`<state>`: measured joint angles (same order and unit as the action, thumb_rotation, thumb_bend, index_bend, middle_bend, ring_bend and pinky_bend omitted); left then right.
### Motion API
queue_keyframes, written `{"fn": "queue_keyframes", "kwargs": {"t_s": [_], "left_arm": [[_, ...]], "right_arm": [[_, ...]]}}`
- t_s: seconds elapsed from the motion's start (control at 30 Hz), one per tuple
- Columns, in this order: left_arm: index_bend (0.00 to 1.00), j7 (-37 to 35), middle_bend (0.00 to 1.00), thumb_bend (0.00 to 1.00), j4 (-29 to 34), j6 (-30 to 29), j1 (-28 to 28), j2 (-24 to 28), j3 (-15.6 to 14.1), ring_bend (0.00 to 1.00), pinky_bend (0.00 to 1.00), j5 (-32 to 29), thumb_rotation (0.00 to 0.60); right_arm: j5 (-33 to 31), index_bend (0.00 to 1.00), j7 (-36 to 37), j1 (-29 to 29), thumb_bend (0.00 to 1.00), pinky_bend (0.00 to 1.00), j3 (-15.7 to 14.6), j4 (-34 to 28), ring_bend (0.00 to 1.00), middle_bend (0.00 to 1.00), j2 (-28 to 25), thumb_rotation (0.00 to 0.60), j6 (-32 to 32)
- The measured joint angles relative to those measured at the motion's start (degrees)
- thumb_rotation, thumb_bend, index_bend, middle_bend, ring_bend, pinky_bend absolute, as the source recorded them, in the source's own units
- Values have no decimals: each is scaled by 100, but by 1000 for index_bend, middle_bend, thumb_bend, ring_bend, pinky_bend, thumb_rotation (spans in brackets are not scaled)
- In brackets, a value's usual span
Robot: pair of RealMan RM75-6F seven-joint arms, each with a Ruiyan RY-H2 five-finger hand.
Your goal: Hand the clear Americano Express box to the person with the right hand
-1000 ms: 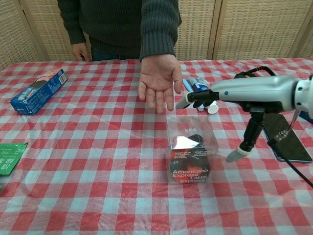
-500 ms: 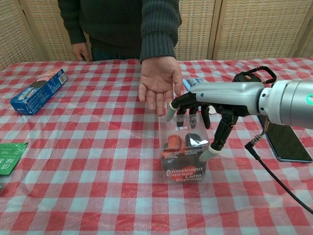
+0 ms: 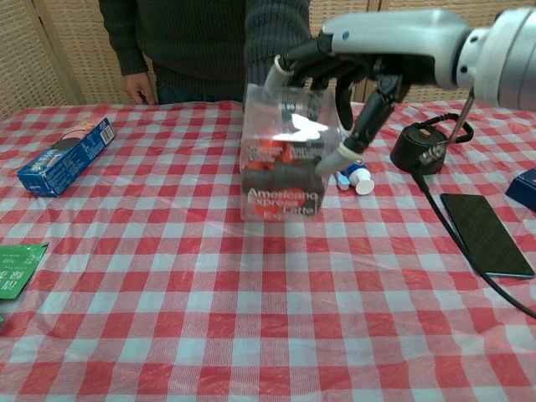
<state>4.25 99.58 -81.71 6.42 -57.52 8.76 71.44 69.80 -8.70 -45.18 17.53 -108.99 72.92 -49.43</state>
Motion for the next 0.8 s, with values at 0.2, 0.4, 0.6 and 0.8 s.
{"fn": "queue_keyframes", "kwargs": {"t_s": [0.2, 0.4, 0.6, 0.8], "left_arm": [[0, -115, 0, 0, -18, 10, -7, 44, 7, 0, 0, -1, 600], [0, -254, 0, 0, -41, 3, -27, 102, 19, 0, 0, 0, 600], [0, -331, 0, 0, -70, 11, -31, 127, 22, 0, 0, 4, 600], [0, -365, 0, 0, -69, -4, -43, 142, 20, 0, 0, 9, 600]], "right_arm": [[-788, 660, -470, -367, 403, 570, 313, -60, 706, 721, -53, 600, -92], [-1616, 630, -1135, -767, 353, 568, 344, 124, 698, 695, 128, 600, -239], [-1863, 0, -1326, -924, 0, 27, 162, 255, 22, 11, 336, 600, -386], [-1870, 0, -1213, -943, 0, 0, 214, 168, 0, 0, 270, 600, -469]]}}
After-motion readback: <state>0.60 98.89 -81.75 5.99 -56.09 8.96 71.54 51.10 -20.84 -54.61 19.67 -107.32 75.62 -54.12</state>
